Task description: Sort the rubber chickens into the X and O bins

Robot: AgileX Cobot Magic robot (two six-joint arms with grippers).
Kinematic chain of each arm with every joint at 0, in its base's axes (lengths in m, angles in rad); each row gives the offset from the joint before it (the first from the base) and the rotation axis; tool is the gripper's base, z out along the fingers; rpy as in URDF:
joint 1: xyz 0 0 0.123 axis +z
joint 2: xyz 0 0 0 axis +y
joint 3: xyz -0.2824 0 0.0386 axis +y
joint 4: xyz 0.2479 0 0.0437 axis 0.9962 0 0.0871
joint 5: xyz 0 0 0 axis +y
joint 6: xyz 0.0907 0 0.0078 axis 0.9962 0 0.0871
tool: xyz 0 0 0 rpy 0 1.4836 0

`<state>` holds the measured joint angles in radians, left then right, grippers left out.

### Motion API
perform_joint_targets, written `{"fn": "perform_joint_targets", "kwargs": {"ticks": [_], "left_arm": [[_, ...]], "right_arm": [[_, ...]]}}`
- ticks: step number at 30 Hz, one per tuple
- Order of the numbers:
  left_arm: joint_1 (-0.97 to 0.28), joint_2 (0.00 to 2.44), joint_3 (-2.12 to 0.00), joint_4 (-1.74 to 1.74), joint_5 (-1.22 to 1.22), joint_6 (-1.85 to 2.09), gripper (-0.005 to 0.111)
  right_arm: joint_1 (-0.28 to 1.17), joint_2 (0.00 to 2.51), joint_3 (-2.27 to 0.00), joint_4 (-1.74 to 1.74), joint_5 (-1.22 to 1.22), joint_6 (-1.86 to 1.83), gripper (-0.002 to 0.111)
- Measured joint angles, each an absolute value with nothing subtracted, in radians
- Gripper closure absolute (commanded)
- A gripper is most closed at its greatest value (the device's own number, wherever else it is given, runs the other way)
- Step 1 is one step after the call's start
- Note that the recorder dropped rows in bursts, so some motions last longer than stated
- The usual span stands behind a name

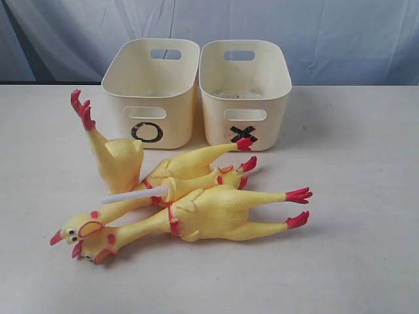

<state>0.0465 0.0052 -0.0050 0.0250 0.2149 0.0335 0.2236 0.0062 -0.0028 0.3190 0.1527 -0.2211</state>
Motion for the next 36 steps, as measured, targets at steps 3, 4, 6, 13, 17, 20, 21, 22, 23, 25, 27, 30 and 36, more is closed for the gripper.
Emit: {"fn": "perform_joint_targets", "kwargs": {"ticks": [3, 4, 6, 13, 17, 20, 21, 22, 23, 25, 27, 30, 36], "left_arm": [[0.046, 0.005, -0.005, 0.025, 0.215, 0.033, 0.107], [0.046, 0.005, -0.005, 0.025, 0.215, 0.033, 0.107], [0.046, 0.005, -0.005, 0.025, 0.215, 0.033, 0.107], [0.046, 0.005, -0.005, 0.025, 0.215, 0.033, 0.107], [0.046, 0.005, -0.005, 0.025, 0.215, 0.033, 0.107], [0.046, 0.005, -0.005, 0.025, 0.215, 0.033, 0.107], [0.046, 0.005, -0.005, 0.025, 0.215, 0.033, 0.107], [0.046, 0.005, -0.005, 0.025, 0.215, 0.033, 0.107], [0.046, 0.005, -0.005, 0.025, 0.215, 0.033, 0.107], [0.046, 0.005, -0.005, 0.025, 0.215, 0.033, 0.107], [0.046, 0.005, -0.005, 0.025, 0.215, 0.033, 0.107], [0.046, 0.005, -0.005, 0.025, 0.215, 0.033, 0.107], [0.046, 0.005, -0.005, 0.025, 0.215, 0.033, 0.107]], "right_arm": [[0.224, 0.006, -0.003, 0.321, 0.136, -0.221, 0.109], [0.224, 0.006, -0.003, 0.327, 0.13, -0.221, 0.109], [0.224, 0.006, -0.003, 0.374, 0.111, -0.221, 0.109], [0.224, 0.006, -0.003, 0.606, 0.024, -0.221, 0.109], [0.224, 0.006, -0.003, 0.634, 0.008, -0.221, 0.109], [0.224, 0.006, -0.05, 0.639, 0.05, -0.221, 0.109], [0.224, 0.004, -0.071, 0.639, 0.065, -0.221, 0.109], [0.224, 0.004, -0.127, 0.632, 0.108, -0.225, 0.109], [0.224, 0.004, -0.15, 0.627, 0.133, -0.231, 0.109], [0.224, 0.03, -0.227, 0.61, 0.213, -0.247, 0.109], [0.224, 0.091, -0.306, 0.602, 0.314, -0.282, 0.109], [0.224, 0.241, -0.434, 0.598, 0.534, -0.411, 0.109], [0.224, 0.52, -0.611, 0.636, 0.719, -0.612, 0.109]]}}
